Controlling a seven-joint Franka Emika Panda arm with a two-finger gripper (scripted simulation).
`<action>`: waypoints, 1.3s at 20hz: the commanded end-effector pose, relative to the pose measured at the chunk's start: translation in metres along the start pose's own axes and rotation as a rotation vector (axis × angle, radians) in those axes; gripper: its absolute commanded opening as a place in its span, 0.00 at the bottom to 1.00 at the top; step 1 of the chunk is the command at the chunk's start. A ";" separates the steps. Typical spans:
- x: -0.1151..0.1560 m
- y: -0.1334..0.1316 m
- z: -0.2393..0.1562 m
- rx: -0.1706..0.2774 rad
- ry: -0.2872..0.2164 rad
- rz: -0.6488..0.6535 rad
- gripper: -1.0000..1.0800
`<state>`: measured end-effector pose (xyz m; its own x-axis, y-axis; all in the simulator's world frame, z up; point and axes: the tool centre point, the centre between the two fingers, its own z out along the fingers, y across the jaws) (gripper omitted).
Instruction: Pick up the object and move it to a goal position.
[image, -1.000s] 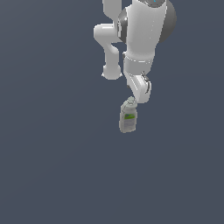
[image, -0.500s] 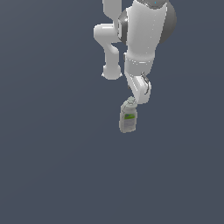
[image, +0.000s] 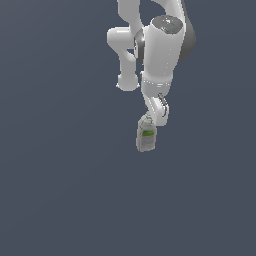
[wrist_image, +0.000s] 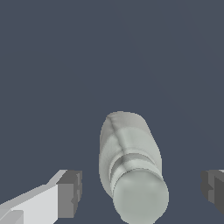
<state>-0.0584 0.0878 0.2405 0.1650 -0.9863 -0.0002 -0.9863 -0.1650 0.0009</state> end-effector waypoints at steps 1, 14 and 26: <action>0.000 0.000 0.007 0.001 0.000 0.001 0.96; 0.000 -0.001 0.010 0.001 0.000 0.001 0.00; 0.025 -0.010 -0.021 0.004 0.000 0.001 0.00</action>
<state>-0.0497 0.0705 0.2482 0.1650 -0.9863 -0.0007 -0.9862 -0.1650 0.0100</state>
